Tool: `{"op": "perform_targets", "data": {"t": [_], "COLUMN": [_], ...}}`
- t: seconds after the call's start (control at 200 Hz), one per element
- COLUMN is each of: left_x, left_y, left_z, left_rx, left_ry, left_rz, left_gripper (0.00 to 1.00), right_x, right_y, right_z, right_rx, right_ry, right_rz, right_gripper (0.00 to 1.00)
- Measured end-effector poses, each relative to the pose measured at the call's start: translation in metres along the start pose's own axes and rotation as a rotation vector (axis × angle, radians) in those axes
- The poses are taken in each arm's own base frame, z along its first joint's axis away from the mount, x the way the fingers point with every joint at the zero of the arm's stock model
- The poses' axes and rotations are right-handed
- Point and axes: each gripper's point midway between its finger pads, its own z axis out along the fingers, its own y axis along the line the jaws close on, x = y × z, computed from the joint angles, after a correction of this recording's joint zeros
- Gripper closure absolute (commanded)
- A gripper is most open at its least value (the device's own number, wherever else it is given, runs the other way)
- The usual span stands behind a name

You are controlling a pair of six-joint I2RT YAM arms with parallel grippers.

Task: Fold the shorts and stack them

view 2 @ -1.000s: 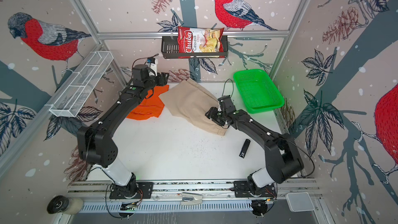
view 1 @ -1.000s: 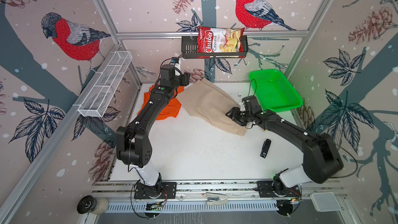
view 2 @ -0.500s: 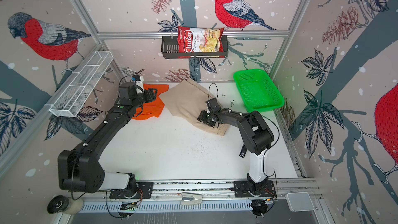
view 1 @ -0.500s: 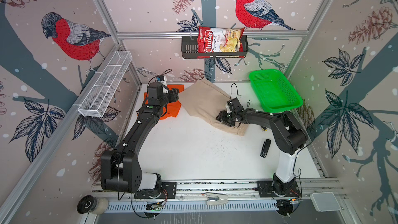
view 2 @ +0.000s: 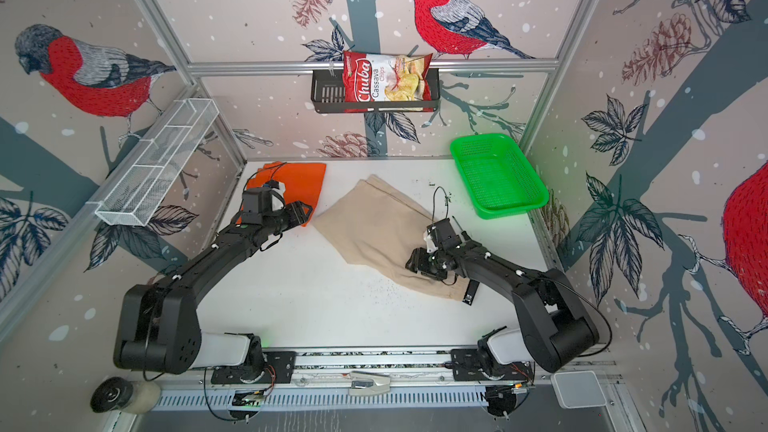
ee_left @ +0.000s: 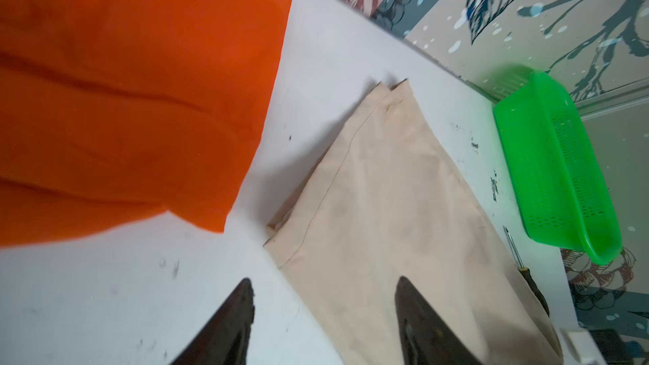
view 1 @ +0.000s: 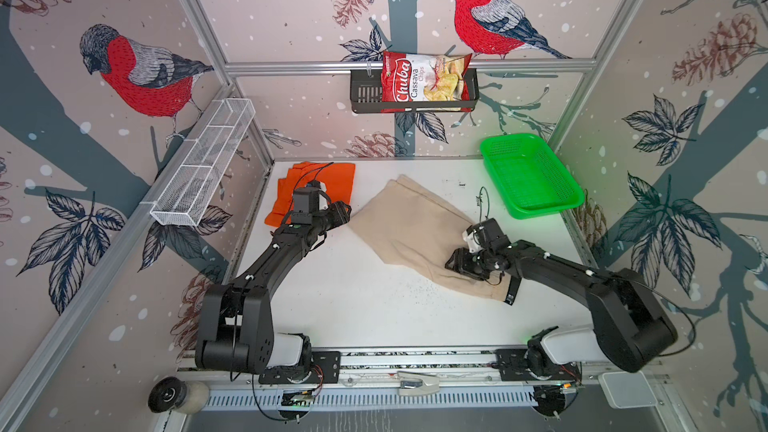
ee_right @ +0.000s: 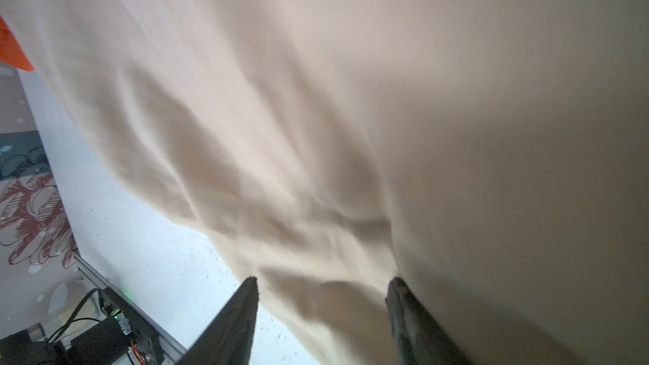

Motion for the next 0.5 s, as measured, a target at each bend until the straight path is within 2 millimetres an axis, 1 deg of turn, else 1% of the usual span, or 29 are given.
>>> {"op": "perform_targets", "data": {"t": [0.105,0.18,0.24,0.33,0.5], "left_x": [0.032,0.048,0.055,0.064,0.066], "left_y": [0.013,0.019,0.021,0.024,0.025], "left_z": [0.012,0.02,0.026,0.034,0.049], "left_rx": [0.012,0.027,0.047,0.068,0.102], "left_ry": [0.072,0.108,0.121,0.133,0.131], "left_rz": [-0.089,-0.147,-0.178,-0.216,-0.256], "left_gripper": [0.34,0.34,0.33,0.32,0.31], "right_x": [-0.028,-0.041,-0.048,-0.052,-0.052], "right_y": [0.011,0.016,0.018,0.017,0.013], "right_z": [-0.022,-0.028,-0.026,-0.018,-0.004], "right_rx": [-0.063,-0.095,-0.107,-0.116,-0.135], "right_ry": [-0.078,-0.11,-0.115,-0.102,-0.081], "right_rz": [0.001,0.003,0.006,0.02,0.053], "right_gripper": [0.39,0.39,0.4,0.4,0.4]}}
